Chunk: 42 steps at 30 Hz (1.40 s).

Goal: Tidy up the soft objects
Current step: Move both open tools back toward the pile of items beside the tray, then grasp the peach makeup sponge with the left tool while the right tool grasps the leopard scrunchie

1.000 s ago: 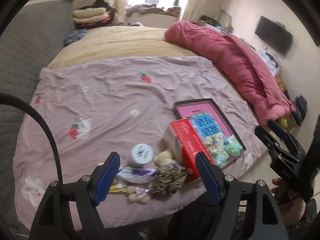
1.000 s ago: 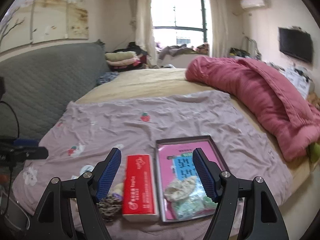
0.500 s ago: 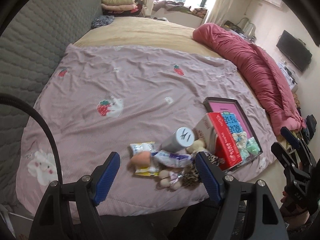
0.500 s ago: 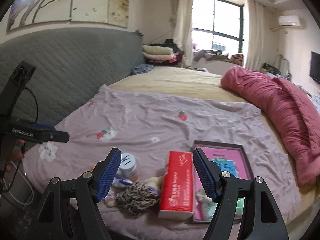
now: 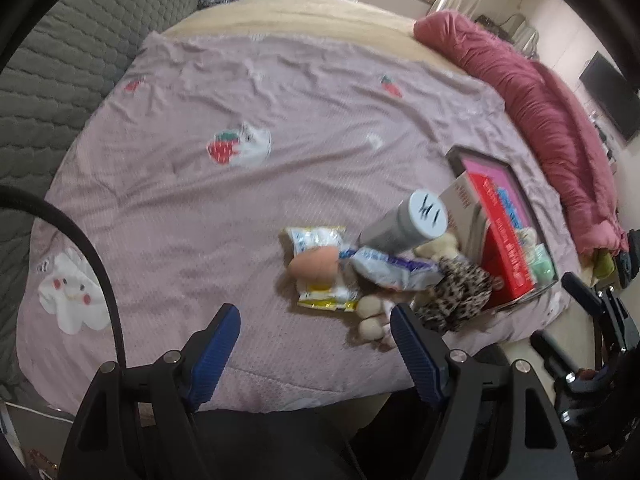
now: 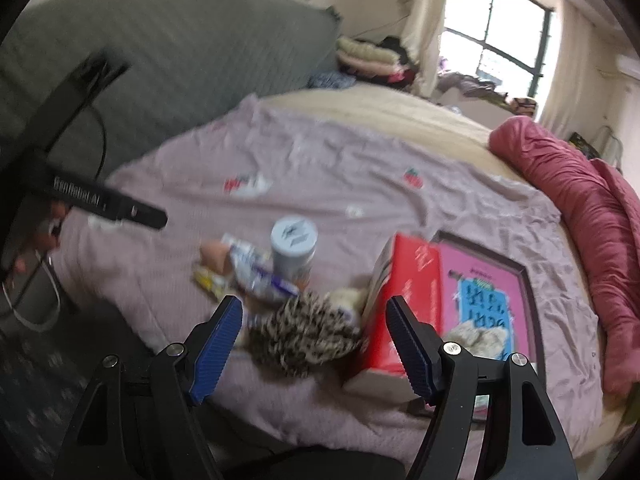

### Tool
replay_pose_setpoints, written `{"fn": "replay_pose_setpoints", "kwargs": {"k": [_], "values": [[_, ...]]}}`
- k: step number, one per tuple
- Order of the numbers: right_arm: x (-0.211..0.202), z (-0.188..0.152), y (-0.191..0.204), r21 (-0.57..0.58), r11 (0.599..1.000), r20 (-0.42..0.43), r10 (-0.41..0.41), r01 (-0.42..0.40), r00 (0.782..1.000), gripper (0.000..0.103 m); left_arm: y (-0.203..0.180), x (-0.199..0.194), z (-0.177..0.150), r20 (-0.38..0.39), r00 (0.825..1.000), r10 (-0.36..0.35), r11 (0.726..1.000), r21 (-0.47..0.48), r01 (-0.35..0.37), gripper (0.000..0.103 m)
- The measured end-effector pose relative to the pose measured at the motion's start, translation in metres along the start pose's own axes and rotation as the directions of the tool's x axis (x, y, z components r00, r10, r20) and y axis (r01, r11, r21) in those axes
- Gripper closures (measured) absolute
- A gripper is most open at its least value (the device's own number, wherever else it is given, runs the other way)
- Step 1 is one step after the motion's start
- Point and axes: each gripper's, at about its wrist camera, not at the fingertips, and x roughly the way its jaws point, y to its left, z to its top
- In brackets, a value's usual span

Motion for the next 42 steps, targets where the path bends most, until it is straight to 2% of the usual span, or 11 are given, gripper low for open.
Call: {"fn": "replay_pose_setpoints", "kwargs": {"k": [7, 14, 20, 21, 22, 28, 31, 34, 37, 42], "values": [[0.05, -0.018, 0.017, 0.002, 1.0, -0.097, 0.03, -0.03, 0.995, 0.028, 0.001, 0.035, -0.007, -0.057, 0.998, -0.016, 1.0, -0.009, 0.015, 0.026], [0.093, -0.019, 0.012, 0.103, 0.993, -0.181, -0.033, 0.052, 0.983, 0.028, 0.004, 0.062, -0.007, -0.082, 0.996, -0.033, 0.999, -0.011, 0.032, 0.026], [0.118, -0.015, 0.009, 0.086, 0.99, -0.198, -0.092, 0.111, 0.976, 0.028, 0.009, 0.082, 0.0, -0.107, 0.994, -0.023, 1.0, -0.021, 0.021, 0.026], [0.119, -0.015, 0.008, 0.092, 0.99, -0.195, -0.089, 0.108, 0.977, 0.029, 0.008, 0.085, 0.002, -0.108, 0.994, -0.021, 1.0, -0.02, 0.019, 0.026], [0.12, -0.016, 0.006, 0.101, 0.99, -0.188, -0.082, 0.102, 0.979, 0.04, 0.007, 0.086, 0.003, -0.109, 0.994, -0.021, 1.0, -0.018, 0.019, 0.026], [0.121, -0.015, 0.006, 0.059, 0.994, -0.18, -0.082, 0.094, 0.98, 0.081, 0.005, 0.102, 0.011, -0.124, 0.992, -0.012, 1.0, -0.019, 0.01, 0.026], [0.116, -0.016, 0.005, 0.048, 0.995, -0.17, -0.076, 0.086, 0.982, 0.089, 0.003, 0.11, 0.015, -0.127, 0.992, -0.003, 1.0, -0.018, 0.0, 0.026], [0.108, -0.016, -0.001, 0.068, 0.995, -0.158, -0.058, 0.069, 0.986, 0.093, 0.002, 0.116, 0.018, -0.124, 0.992, 0.016, 1.0, -0.02, -0.019, 0.026], [0.098, -0.015, -0.01, 0.097, 0.993, -0.139, -0.046, 0.06, 0.989, 0.093, 0.007, 0.119, 0.021, -0.109, 0.994, -0.015, 0.999, -0.048, 0.01, 0.026], [0.086, -0.01, -0.021, 0.124, 0.99, -0.124, -0.059, 0.074, 0.99, 0.093, 0.008, 0.124, 0.024, -0.111, 0.993, -0.044, 0.998, -0.041, 0.04, 0.04]]}}
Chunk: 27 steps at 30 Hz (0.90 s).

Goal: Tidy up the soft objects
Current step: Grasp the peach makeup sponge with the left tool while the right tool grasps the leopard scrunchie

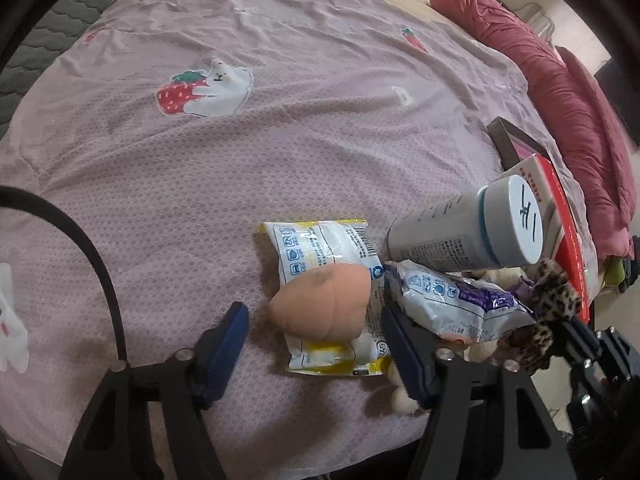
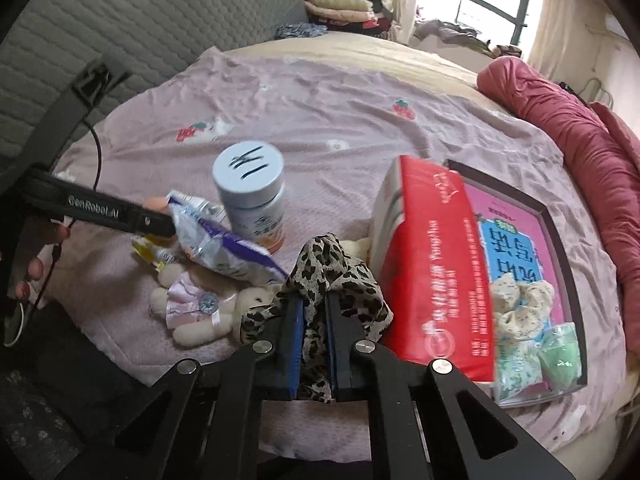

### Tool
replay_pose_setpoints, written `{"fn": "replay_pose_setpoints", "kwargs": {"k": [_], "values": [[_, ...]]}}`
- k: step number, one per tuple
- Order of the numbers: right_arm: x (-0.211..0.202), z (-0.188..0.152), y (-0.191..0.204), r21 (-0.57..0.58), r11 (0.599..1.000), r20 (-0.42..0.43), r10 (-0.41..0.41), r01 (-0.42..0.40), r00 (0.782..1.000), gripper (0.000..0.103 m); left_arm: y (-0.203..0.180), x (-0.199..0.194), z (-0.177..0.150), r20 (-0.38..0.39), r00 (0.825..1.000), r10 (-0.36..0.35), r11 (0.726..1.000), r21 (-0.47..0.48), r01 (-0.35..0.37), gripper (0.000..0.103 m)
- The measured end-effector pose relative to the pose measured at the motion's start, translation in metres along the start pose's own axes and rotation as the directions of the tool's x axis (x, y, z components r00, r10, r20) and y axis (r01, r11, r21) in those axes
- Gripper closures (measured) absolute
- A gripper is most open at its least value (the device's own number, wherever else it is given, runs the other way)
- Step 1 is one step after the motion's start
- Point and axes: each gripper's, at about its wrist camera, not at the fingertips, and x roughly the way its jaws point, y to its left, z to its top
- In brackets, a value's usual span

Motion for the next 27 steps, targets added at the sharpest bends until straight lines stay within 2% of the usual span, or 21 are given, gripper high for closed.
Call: {"fn": "replay_pose_setpoints", "kwargs": {"k": [2, 6, 8, 17, 27], "values": [[-0.003, 0.002, -0.002, 0.007, 1.0, 0.005, -0.003, 0.003, 1.0, 0.093, -0.001, 0.004, 0.001, -0.011, 1.0, -0.018, 1.0, 0.0, 0.018, 0.05], [-0.008, 0.003, -0.003, 0.011, 1.0, 0.007, 0.001, -0.002, 1.0, 0.093, 0.001, 0.012, 0.001, -0.043, 0.997, -0.059, 0.998, -0.019, 0.058, 0.053], [-0.011, 0.003, -0.003, 0.012, 1.0, 0.015, 0.007, -0.007, 1.0, 0.093, 0.001, 0.013, 0.0, -0.04, 0.998, -0.058, 0.998, -0.019, 0.057, 0.056], [-0.019, 0.007, -0.004, 0.022, 1.0, 0.034, 0.015, -0.016, 0.999, 0.093, 0.007, 0.004, 0.002, -0.005, 0.993, -0.117, 0.992, -0.048, 0.116, 0.06], [-0.02, 0.007, -0.005, 0.026, 0.999, 0.031, 0.025, -0.025, 0.999, 0.093, 0.004, 0.007, 0.005, 0.008, 0.996, -0.091, 0.995, -0.048, 0.091, 0.061]]}}
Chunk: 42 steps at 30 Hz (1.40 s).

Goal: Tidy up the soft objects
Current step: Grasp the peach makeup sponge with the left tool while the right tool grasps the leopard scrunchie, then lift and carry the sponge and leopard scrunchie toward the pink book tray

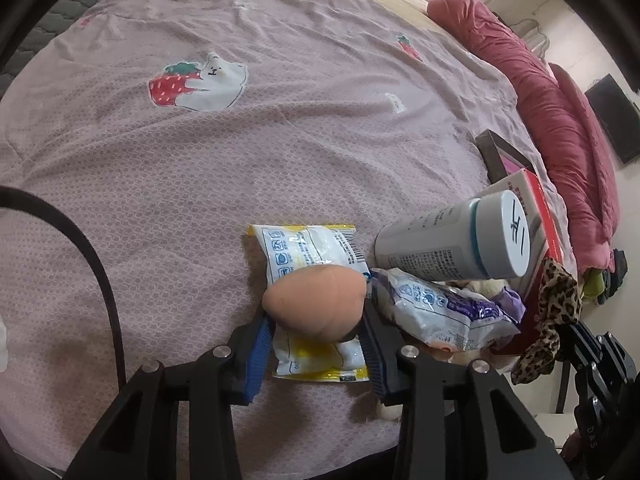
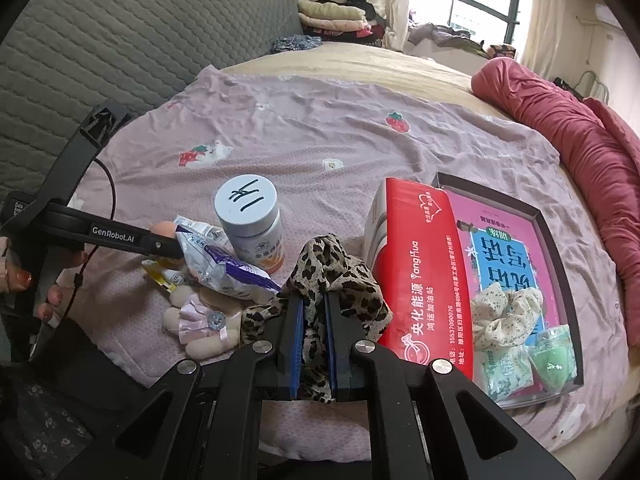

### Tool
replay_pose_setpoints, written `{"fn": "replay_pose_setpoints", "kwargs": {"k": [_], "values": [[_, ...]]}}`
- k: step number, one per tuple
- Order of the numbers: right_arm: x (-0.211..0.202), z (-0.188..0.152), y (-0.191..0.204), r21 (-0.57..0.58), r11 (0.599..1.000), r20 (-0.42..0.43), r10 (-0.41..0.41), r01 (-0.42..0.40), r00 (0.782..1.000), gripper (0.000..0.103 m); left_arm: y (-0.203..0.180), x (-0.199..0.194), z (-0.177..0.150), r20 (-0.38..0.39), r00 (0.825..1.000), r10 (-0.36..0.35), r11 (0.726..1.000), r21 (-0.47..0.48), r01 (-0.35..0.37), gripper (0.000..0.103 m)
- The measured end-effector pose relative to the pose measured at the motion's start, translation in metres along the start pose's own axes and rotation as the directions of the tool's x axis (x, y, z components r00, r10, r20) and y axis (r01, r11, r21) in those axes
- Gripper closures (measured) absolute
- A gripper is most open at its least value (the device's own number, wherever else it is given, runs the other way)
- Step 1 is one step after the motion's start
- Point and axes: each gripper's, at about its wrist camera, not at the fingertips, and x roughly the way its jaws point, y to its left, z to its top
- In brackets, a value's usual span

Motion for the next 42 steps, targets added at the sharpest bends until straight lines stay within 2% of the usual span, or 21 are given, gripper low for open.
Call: {"fn": "replay_pose_setpoints", "kwargs": {"k": [12, 20, 27, 42], "values": [[-0.001, 0.001, 0.0, -0.001, 1.0, 0.009, 0.004, -0.004, 1.0, 0.093, 0.01, 0.0, -0.001, 0.003, 0.999, -0.046, 0.998, -0.036, 0.046, 0.063], [-0.008, 0.005, -0.004, 0.008, 1.0, 0.038, 0.005, -0.005, 0.999, 0.093, 0.012, -0.023, -0.005, 0.061, 0.996, -0.059, 0.997, -0.054, 0.063, 0.065], [-0.015, 0.007, -0.008, 0.026, 1.0, 0.059, 0.003, -0.005, 0.998, 0.093, -0.002, -0.054, -0.007, 0.107, 0.994, -0.033, 0.999, 0.005, 0.033, 0.065], [-0.049, 0.013, -0.024, 0.076, 0.997, 0.147, -0.013, 0.001, 0.989, 0.093, -0.074, -0.114, -0.012, 0.198, 0.976, -0.093, 0.984, 0.166, 0.061, 0.065]]}}
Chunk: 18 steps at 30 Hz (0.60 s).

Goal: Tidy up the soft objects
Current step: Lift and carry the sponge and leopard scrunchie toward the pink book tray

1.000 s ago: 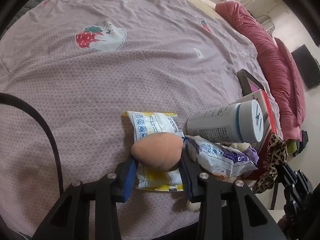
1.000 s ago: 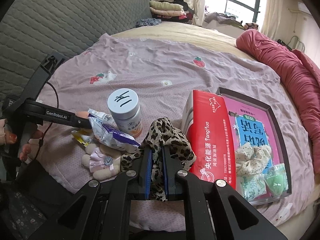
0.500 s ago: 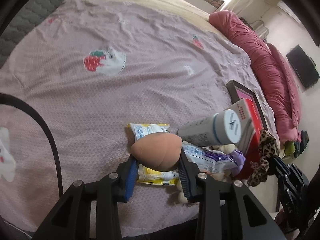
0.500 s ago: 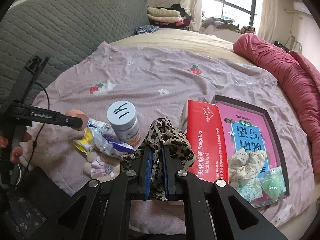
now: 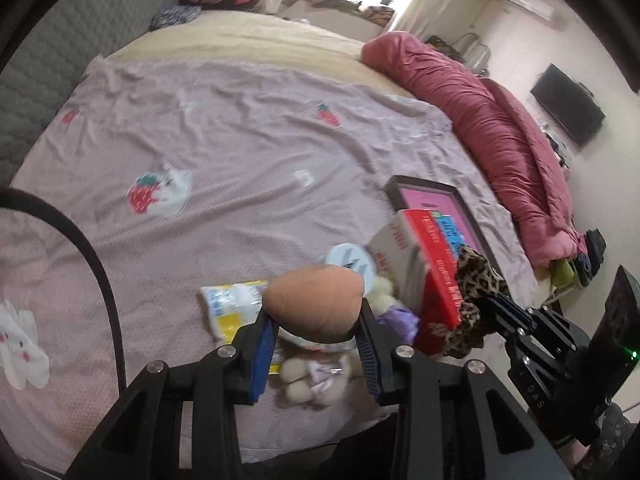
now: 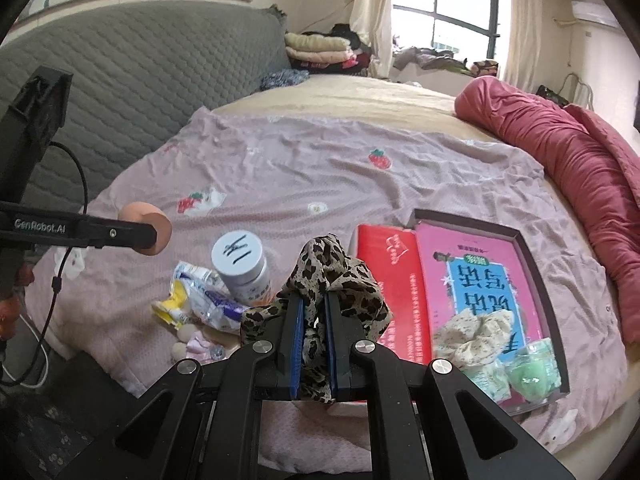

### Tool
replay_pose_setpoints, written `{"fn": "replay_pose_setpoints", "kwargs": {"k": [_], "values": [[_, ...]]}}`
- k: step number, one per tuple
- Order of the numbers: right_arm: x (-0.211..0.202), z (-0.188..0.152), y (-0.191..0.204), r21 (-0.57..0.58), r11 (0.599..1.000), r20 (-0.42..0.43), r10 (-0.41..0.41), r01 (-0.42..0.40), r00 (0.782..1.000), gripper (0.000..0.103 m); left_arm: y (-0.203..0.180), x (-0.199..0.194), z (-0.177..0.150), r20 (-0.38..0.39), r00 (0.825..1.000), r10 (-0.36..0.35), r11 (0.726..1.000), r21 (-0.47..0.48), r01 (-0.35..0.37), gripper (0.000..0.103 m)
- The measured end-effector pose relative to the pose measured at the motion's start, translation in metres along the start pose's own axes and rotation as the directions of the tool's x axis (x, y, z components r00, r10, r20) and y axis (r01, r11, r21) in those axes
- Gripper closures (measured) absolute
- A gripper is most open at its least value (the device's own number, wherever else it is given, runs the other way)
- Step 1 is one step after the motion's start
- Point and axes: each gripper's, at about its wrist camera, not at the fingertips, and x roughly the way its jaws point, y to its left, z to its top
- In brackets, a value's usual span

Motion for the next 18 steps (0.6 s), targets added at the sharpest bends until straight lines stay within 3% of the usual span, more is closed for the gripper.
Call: {"fn": "replay_pose_setpoints", "kwargs": {"k": [18], "values": [[-0.054, 0.013, -0.068, 0.164, 0.985, 0.113, -0.065, 0.046, 0.991, 0.093, -0.118, -0.006, 0.019, 0.005, 0.998, -0.07, 0.979, 0.192, 0.068, 0.065]]}}
